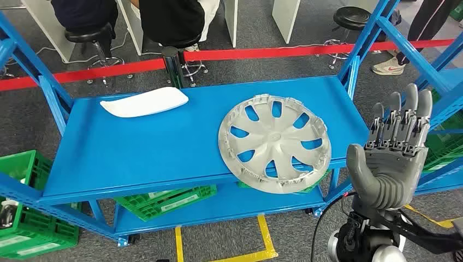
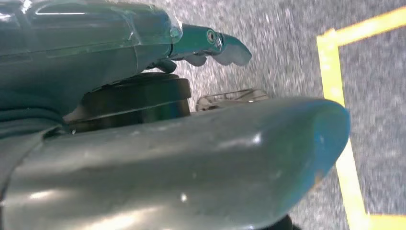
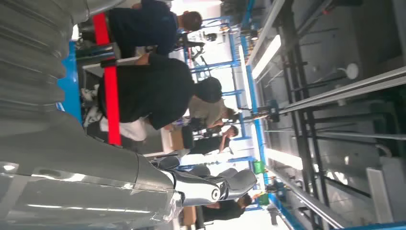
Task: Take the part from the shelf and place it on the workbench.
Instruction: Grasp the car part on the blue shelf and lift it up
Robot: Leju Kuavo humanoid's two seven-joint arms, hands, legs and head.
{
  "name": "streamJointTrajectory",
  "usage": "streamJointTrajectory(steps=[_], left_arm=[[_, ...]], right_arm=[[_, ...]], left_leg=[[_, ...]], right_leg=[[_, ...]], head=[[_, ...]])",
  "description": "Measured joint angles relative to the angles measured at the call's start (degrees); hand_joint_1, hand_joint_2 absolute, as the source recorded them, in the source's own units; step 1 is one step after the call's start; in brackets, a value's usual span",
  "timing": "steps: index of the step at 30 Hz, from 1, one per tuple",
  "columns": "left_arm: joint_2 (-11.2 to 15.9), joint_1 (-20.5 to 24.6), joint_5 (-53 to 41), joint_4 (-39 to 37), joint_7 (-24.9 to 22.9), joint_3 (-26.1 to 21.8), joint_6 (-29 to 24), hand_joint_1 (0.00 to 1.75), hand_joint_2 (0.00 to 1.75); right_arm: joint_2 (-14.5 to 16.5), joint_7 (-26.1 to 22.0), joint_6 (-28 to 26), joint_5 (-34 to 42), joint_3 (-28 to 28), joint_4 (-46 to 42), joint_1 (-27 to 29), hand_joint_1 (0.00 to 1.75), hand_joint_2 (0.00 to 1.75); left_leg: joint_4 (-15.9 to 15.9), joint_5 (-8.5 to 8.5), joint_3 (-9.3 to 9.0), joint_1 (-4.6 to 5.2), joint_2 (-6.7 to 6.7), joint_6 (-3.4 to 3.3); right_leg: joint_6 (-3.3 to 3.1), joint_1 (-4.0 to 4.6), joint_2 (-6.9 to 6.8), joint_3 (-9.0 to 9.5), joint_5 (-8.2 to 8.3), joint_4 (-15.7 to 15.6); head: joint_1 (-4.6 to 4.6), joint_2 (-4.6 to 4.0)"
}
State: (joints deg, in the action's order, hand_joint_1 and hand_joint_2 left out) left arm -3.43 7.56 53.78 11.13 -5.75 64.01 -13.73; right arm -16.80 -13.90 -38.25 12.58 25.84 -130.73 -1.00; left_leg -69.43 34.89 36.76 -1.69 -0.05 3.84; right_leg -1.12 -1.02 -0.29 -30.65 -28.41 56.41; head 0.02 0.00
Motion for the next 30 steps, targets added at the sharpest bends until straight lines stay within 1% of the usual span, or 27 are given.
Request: streamJointTrajectory(steps=[1,2,3,4,5,6,7,8,9,12,14,17,20,23,25,27,30], left_arm=[[0.07,-0.01,0.01,0.0,-0.01,0.0,0.01,0.0,0.0],[0.1,-0.05,0.04,-0.01,-0.01,-0.01,0.03,0.0,0.0],[0.12,-0.11,0.09,0.02,-0.03,-0.02,0.08,0.0,0.0],[0.08,-0.15,0.12,0.01,-0.04,-0.02,0.11,0.0,0.0],[0.02,-0.2,0.16,-0.01,-0.04,-0.04,0.14,0.0,0.0],[-0.06,-0.22,0.2,-0.02,-0.05,-0.07,0.17,0.0,0.0],[-0.07,-0.22,0.21,-0.06,-0.05,-0.09,0.17,0.0,0.0],[-0.07,-0.23,0.24,-0.07,-0.06,-0.13,0.24,0.0,0.0],[-0.09,-0.22,0.25,-0.07,-0.08,-0.17,0.33,0.0,0.0],[-0.09,-0.17,0.16,-0.07,-0.48,-0.24,0.76,0.0,0.0],[-0.07,-0.1,-0.14,-0.08,-1.17,-0.23,1.05,0.0,0.0],[0.1,0.03,-0.94,-0.09,-2.7,-0.23,1.38,0.0,0.0],[0.53,0.06,-1.36,-0.09,-3.89,-0.23,1.93,0.0,0.0],[0.93,-0.02,-1.44,-0.09,-4.38,-0.23,2.29,0.0,0.0],[1.14,-0.07,-1.53,-0.09,-4.66,-0.22,2.3,0.0,0.0],[1.35,-0.08,-1.65,-0.09,-4.72,-0.21,2.33,0.0,0.0],[1.8,-0.08,-2.26,-0.09,-4.43,-0.19,2.8,0.0,0.0]], right_arm=[[0.02,0.0,0.0,-0.21,0.01,0.04,-0.02,0.0,1.75],[0.03,0.03,0.0,-0.37,0.02,0.07,-0.03,0.0,1.75],[0.05,0.11,0.0,-0.76,0.03,0.14,-0.05,0.0,1.75],[0.08,0.33,0.0,-1.27,0.05,0.19,-0.08,0.0,1.75],[0.08,0.67,0.0,-2.03,0.07,0.22,-0.12,0.0,1.75],[0.04,1.41,0.0,-3.39,0.08,0.24,-0.17,0.0,1.75],[-0.05,2.77,0.04,-5.6,0.1,0.27,-0.23,0.0,1.75],[-0.22,5.06,0.23,-9.16,0.14,0.32,-0.37,0.0,1.75],[-0.5,8.42,0.7,-13.68,0.2,0.41,-0.64,0.0,1.75],[-2.16,21.42,4.51,-29.15,0.52,0.99,-2.28,0.0,1.75],[-3.58,27.48,7.58,-35.49,0.78,1.9,-3.33,0.0,1.75],[-5.46,31.42,10.23,-39.46,1.16,3.47,-3.9,0.0,1.75],[-7.09,34.63,13.03,-43.24,1.58,4.33,-3.89,0.0,1.75],[-8.27,36.05,14.51,-44.96,1.99,4.9,-3.89,0.0,1.75],[-8.89,37.26,16.08,-46.22,2.33,5.26,-3.97,0.0,1.75],[-9.7,40.28,19.56,-48.65,2.84,5.65,-4.23,0.0,1.75],[-11.7,46.67,25.58,-52.79,3.7,6.65,-4.83,0.0,1.75]], left_leg=[[1.91,-1.91,-0.56,-0.28,0.18,0.51],[3.27,-2.96,-1.02,-0.41,0.35,1.11],[5.26,-4.74,-1.61,-0.57,0.64,2.07],[6.84,-5.34,-2.13,-0.64,0.84,2.27],[7.28,-5.02,-2.25,-0.48,0.94,1.16],[7.31,-4.57,-2.22,-0.35,0.93,0.02],[7.6,-4.3,-2.31,-0.29,0.87,-1.22],[7.54,-4.33,-2.29,-0.2,0.84,-1.97],[7.56,-4.26,-2.35,-0.17,0.81,-1.7],[7.61,-4.09,-2.43,0.01,0.8,-2.01],[7.6,-4.04,-2.44,0.1,0.72,-2.21],[7.6,-4.09,-2.43,0.13,0.48,-2.43],[7.61,-4.11,-2.43,0.13,0.34,-2.47],[7.65,-4.12,-2.47,0.12,0.3,-2.48],[7.7,-4.15,-2.51,0.12,0.29,-2.51],[7.8,-4.19,-2.59,0.12,0.3,-2.55],[7.96,-4.24,-2.74,0.12,0.3,-2.57]], right_leg=[[0.34,-0.34,0.01,0.11,-0.41,0.39],[0.7,-0.63,0.03,0.19,-0.87,0.87],[1.44,-0.96,0.08,0.17,-1.62,1.65],[2.04,-1.14,0.19,-0.04,-2.32,2.59],[2.49,-1.14,0.27,-0.29,-2.78,3.27],[2.68,-0.99,0.32,-0.51,-2.92,3.57],[2.65,-1.0,0.35,-0.53,-2.96,3.66],[2.63,-1.0,0.32,-0.39,-2.89,3.38],[2.62,-1.01,0.29,-0.23,-2.8,3.09],[2.9,-1.12,0.3,0.09,-2.71,2.5],[3.18,-1.17,0.25,0.21,-2.64,2.23],[3.64,-1.18,0.05,0.36,-2.55,1.97],[3.99,-1.18,-0.04,0.41,-2.52,1.88],[4.32,-1.18,-0.07,0.42,-2.54,1.86],[4.38,-1.16,-0.09,0.43,-2.56,1.85],[4.41,-1.14,-0.09,0.45,-2.56,1.85],[4.41,-1.14,-0.11,0.51,-2.56,1.85]], head=[[-0.04,0.0],[-0.1,0.0],[-0.43,0.0],[-0.87,0.0],[-1.0,0.0],[-0.94,0.0],[-0.57,0.0],[-0.05,0.0],[0.21,0.0],[0.59,0.0],[0.72,0.0],[0.8,0.0],[0.79,0.0],[0.77,0.0],[0.72,0.0],[0.69,0.0],[0.64,0.0]])
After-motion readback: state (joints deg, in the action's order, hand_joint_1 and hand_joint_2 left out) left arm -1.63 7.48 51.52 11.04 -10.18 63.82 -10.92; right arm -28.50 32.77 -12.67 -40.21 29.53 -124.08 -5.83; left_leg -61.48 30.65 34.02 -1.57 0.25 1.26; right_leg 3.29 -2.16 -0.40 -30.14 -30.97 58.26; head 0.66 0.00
